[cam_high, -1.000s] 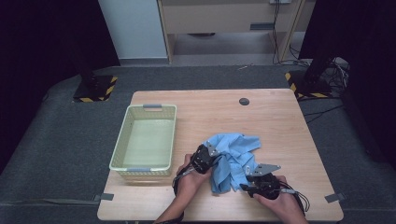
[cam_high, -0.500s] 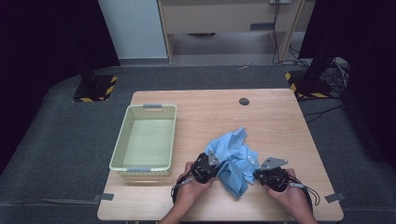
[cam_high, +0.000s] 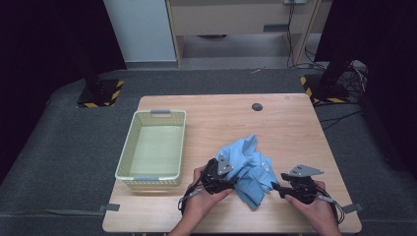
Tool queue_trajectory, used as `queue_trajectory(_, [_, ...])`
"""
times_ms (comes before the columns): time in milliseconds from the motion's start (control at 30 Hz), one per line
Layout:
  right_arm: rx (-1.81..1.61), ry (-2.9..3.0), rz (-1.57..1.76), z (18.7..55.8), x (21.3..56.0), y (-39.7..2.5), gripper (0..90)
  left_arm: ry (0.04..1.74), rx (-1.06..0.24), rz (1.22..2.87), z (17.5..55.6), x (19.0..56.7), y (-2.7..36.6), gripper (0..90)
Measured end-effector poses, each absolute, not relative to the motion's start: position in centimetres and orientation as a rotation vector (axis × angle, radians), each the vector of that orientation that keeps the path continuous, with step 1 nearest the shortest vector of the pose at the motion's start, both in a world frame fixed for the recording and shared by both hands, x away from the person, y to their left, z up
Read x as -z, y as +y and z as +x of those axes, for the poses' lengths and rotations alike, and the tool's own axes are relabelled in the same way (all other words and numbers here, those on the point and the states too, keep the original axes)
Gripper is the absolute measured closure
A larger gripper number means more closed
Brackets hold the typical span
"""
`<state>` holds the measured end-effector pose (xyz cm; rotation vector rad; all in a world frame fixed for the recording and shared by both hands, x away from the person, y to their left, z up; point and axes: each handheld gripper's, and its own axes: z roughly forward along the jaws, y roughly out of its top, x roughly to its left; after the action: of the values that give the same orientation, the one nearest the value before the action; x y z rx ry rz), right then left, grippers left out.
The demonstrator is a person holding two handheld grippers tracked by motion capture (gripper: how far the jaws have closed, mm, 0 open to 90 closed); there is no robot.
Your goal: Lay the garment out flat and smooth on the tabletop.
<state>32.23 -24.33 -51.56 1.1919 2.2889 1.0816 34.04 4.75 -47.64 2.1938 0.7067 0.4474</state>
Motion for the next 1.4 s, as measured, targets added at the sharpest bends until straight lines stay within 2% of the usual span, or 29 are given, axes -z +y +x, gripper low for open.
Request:
queue_trajectory(233, [-1.128,2.265,1.306,31.9,52.0,-25.3,39.8,0.67,-0.466,2.184,34.5,47.3,3.9,38.0])
queue_trajectory(533, [-1.096,2.332,1.3,31.7,52.9,-24.4,40.5,0.714,-0.41,2.299,36.4,51.2,4.2,51.2])
queue_trajectory(733, [-1.064,2.347,1.306,32.0,53.5,-23.9,37.3,0.733,-0.379,2.326,36.8,52.0,4.4,55.1])
queue_trajectory(967, [-1.069,2.341,1.318,32.5,53.6,-23.8,34.2,0.708,-0.4,2.355,36.4,52.4,4.1,58.9])
queue_trajectory(1067, [-1.085,2.343,1.316,32.8,53.6,-23.6,35.2,0.706,-0.412,2.353,36.1,52.5,3.9,59.8])
queue_trajectory(1300, [-1.121,2.365,1.289,33.2,53.4,-23.0,48.6,0.709,-0.426,2.342,35.7,52.7,3.8,62.2])
queue_trajectory(1400, [-1.108,2.371,1.273,33.3,53.5,-22.8,50.5,0.711,-0.424,2.338,35.5,52.7,3.8,62.7])
